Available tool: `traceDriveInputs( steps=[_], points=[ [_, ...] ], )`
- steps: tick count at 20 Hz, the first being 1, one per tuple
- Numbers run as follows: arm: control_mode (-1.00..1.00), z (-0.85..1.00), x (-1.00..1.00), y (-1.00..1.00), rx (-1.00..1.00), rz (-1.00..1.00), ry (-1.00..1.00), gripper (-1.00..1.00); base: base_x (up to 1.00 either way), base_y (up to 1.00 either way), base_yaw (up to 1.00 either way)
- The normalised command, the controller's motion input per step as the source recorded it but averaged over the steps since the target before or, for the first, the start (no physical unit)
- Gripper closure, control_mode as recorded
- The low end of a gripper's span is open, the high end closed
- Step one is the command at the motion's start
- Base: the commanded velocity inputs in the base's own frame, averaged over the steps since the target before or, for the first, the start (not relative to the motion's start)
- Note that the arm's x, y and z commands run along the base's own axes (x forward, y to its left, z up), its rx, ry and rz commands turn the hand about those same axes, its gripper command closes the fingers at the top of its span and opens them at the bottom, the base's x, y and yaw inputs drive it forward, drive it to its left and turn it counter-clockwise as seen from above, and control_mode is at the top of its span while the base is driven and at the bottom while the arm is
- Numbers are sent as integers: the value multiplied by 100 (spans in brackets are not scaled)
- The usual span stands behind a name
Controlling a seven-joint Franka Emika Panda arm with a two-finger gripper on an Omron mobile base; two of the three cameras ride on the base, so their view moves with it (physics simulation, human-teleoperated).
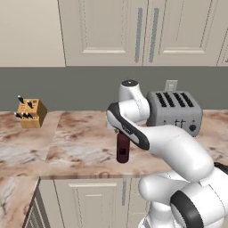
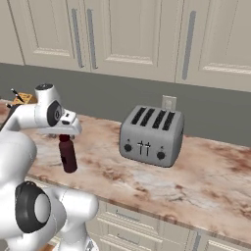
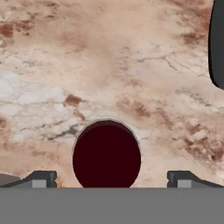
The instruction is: Place the drinks on the dining counter in a tight cluster.
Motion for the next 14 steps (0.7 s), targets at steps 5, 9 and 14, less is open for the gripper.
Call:
traceDriveInputs(
  steps=[5,9,14],
  points=[
    [-100,-13,2,3,3,0,0,-100,0,0,0],
    [-100,-12,5,-2,0,0,0,-100,0,0,0],
    [-100,-15,10,0,0,0,0,-100,0,0,0]
  ],
)
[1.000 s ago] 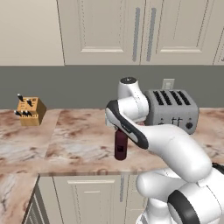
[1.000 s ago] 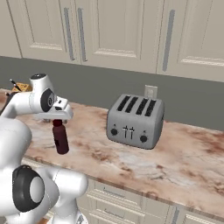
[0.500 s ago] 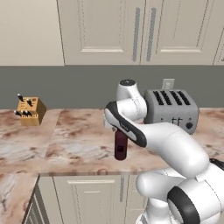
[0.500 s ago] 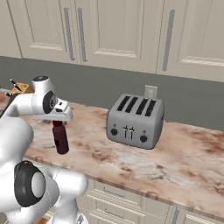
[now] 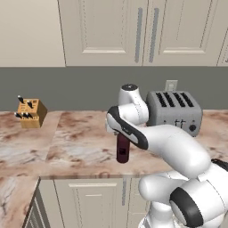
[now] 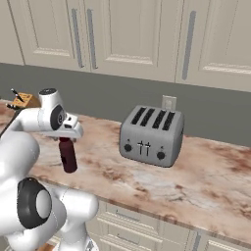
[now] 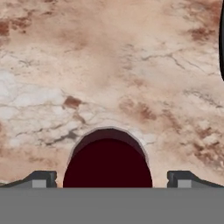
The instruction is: Place the drinks on the dining counter in a tight cluster.
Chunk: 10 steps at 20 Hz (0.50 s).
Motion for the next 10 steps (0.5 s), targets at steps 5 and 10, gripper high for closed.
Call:
traceDriveInputs(
  steps=[5,10],
  points=[
    [-100,-16,9,0,0,0,0,-100,0,0,0],
    [-100,-13,0,1,0,0,1,100,0,0,0]
  ],
)
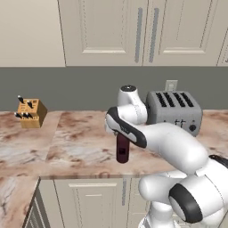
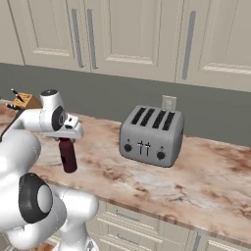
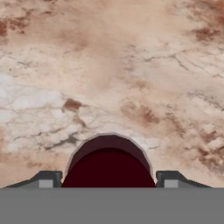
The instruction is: Place the drinks on the dining counter in a tight cluster.
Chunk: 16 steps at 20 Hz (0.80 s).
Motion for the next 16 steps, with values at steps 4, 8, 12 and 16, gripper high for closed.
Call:
traceDriveInputs(
  steps=[4,8,12,16],
  points=[
    [-100,6,-14,-4,0,1,0,100,0,0,0],
    [-100,22,-32,-12,0,5,-3,100,0,0,0],
    [-100,26,-33,-20,0,5,-4,100,0,0,0],
    [-100,22,-23,-15,0,2,-1,100,0,0,0]
  ],
)
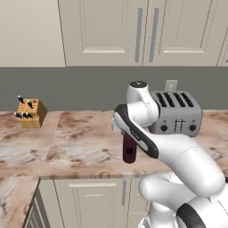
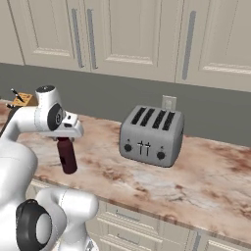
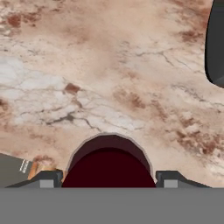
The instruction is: Place the drinks on the dining counter in a tight cluster.
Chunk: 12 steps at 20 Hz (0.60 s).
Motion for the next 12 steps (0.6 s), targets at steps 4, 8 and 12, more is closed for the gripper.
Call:
traceDriveInputs(
  steps=[4,8,12],
  points=[
    [-100,4,-6,-5,0,0,0,100,0,0,0],
    [-100,0,0,0,0,0,0,100,0,0,0],
    [-100,0,0,0,0,0,0,100,0,0,0]
  ],
)
